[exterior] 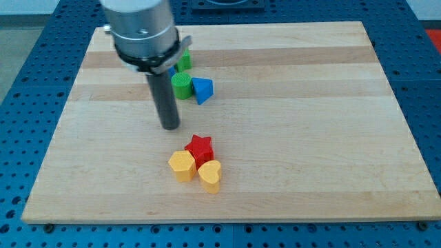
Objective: Push the blue triangle to the right of green circle
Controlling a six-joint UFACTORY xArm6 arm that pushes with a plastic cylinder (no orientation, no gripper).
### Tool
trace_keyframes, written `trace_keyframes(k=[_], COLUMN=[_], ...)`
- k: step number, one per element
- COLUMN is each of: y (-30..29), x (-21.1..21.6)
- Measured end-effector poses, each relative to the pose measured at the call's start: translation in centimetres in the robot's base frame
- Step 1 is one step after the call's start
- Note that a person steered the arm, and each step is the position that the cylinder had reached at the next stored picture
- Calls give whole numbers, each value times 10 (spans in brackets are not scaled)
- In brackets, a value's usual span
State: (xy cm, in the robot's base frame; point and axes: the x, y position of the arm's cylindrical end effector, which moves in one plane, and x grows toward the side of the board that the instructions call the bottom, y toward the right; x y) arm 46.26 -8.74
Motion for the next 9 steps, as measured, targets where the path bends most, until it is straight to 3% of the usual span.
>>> trace_keyframes(k=[2, 4, 6, 9], y=[25, 1, 62, 61], x=[-38, -47, -25, -61])
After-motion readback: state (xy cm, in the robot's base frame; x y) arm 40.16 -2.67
